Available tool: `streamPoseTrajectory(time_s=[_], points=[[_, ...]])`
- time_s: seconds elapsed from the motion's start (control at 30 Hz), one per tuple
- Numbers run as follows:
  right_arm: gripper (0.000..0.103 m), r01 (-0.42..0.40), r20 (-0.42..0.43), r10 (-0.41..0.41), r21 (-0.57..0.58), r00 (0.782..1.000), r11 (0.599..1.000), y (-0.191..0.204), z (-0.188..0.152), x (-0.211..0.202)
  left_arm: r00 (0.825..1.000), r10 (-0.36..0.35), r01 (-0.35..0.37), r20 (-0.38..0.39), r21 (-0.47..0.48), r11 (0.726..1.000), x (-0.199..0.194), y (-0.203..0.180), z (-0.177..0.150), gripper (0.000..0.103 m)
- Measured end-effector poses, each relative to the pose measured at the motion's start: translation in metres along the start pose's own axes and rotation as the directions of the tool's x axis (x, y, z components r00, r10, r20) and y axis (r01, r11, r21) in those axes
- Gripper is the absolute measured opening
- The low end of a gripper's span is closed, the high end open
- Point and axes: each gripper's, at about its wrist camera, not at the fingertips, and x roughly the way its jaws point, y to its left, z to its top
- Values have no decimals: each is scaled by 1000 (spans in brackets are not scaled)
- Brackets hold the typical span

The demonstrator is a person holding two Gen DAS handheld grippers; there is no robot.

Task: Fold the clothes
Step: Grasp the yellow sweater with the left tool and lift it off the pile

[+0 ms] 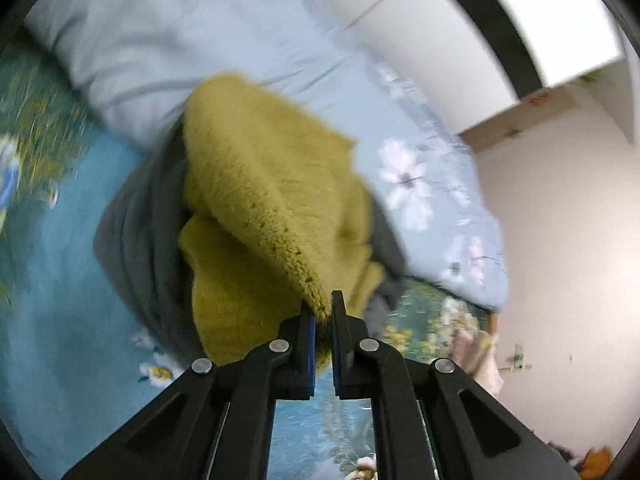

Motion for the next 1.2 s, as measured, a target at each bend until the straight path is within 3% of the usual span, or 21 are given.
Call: streamPoseTrajectory(time_s=[0.13,0.2,0.33,0.57,0.73,0.83,0.93,1.0,1.07,1.13,1.2], points=[[103,-37,34,38,-11,999,999,6,-4,-11,997,-74,73,22,35,997,-35,-29,-17,5],[103,-53,53,52,3,997,999,3,-8,-18,997,-75,75,8,49,996,-39,-42,-33,5],[103,-66,81,62,42,995,997,-17,-18,-30,997,-44,49,-69,67,997,-38,-49,-83,5],[103,-42,100,29,137,995,990,-80,-52,-43,981,-80,99,-175,107,989,-57,-74,-158,5],[103,-32,83,13,235,996,971,-127,-76,-42,946,-66,134,-319,197,971,-47,-105,-206,5],[103,-36,72,16,282,997,959,-146,-87,-38,915,30,73,-402,239,968,-20,-111,-237,6],[103,-48,67,29,300,997,953,-154,-92,-31,874,88,-20,-479,144,989,2,-85,-253,6],[103,-65,65,48,303,997,951,-156,-92,-27,858,112,-85,-500,75,993,10,-66,-255,6],[103,-79,62,64,296,996,952,-154,-91,-20,864,97,-90,-494,38,995,6,-59,-250,8],[103,-100,45,90,289,995,952,-151,-87,-11,876,76,-85,-477,4,996,-4,-53,-241,21],[103,-121,23,120,287,993,950,-147,-80,0,898,73,-88,-433,-15,996,-11,-52,-221,31]])
